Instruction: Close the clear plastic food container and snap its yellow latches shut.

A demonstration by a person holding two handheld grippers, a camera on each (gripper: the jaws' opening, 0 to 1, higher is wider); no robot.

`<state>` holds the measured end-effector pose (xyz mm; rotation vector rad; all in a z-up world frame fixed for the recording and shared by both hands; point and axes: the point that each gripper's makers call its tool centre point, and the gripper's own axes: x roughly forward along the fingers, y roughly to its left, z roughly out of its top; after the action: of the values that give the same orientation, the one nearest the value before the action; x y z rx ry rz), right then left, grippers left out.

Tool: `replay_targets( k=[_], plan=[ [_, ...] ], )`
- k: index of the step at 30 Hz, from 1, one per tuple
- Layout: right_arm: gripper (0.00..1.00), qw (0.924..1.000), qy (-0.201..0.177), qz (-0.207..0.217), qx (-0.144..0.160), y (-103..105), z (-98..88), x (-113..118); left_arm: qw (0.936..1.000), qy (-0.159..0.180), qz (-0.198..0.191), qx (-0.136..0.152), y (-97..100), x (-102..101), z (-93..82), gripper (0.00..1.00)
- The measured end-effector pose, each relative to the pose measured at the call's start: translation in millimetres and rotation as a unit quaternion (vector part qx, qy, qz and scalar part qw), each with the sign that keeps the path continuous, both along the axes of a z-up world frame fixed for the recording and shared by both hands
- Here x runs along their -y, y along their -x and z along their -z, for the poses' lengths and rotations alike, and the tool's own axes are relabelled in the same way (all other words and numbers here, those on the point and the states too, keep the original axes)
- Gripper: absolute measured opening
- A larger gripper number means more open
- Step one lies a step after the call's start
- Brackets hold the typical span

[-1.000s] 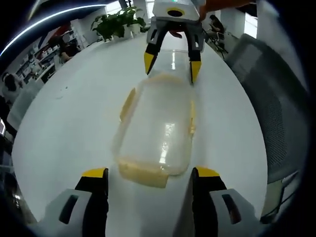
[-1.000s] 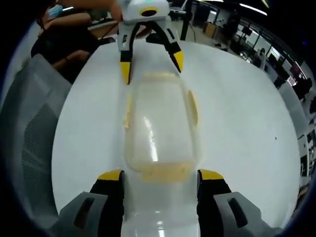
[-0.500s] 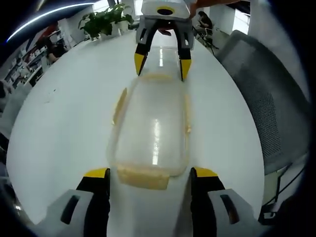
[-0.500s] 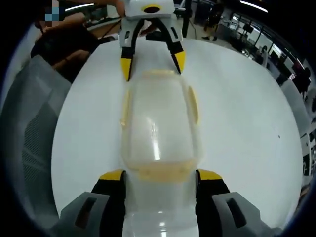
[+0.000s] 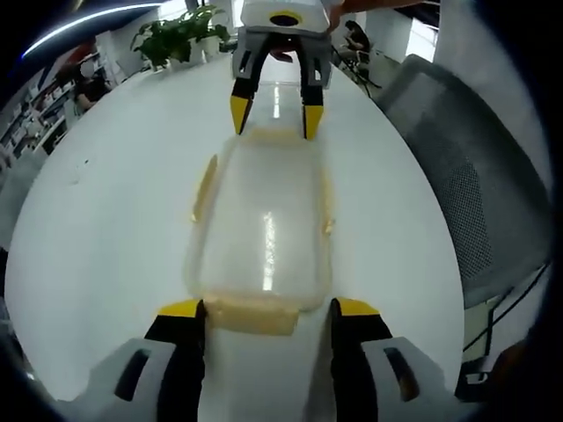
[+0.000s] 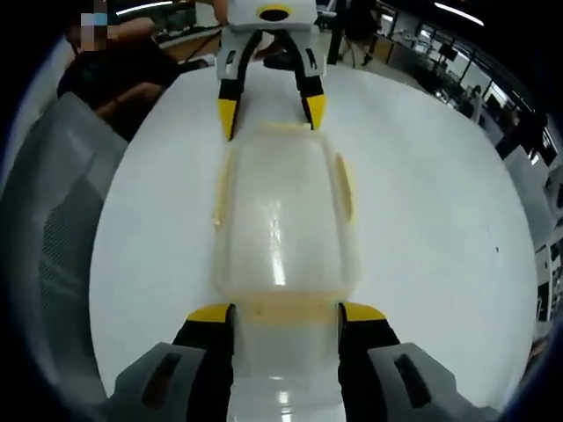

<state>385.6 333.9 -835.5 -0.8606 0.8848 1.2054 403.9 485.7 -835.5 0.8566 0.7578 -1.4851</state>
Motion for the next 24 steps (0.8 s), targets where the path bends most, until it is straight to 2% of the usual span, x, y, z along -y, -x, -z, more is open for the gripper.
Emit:
replay_targets(
  k=[2, 16, 19, 21, 24],
  plan=[
    [0.42, 1.0, 0.005, -0.005, 0.004, -0.1, 1.0, 1.1, 1.0, 0.0, 0.002, 0.0, 0.0, -0.4, -1.0, 0.51],
    [0.39, 1.0, 0.002, -0.008, 0.006, 2.3, 0.3, 2.7, 0.9999, -0.009, 0.013, 0.002, 2.4, -0.7, -0.9, 0.47],
    [0.39, 0.9999, 0.002, -0.009, 0.005, 2.2, 0.8, 2.7, 0.9996, -0.016, 0.022, 0.003, 1.6, -1.7, -0.4, 0.45],
    [0.39, 0.9999, 0.002, -0.015, 0.005, 3.4, 0.6, 3.1, 0.9994, -0.02, 0.028, 0.005, 1.3, -2.1, -0.7, 0.4],
    [0.39, 0.9999, 0.001, -0.016, 0.005, 3.8, 0.2, 2.9, 0.9993, -0.024, 0.027, 0.006, 0.0, -1.5, -0.9, 0.39]
  ],
)
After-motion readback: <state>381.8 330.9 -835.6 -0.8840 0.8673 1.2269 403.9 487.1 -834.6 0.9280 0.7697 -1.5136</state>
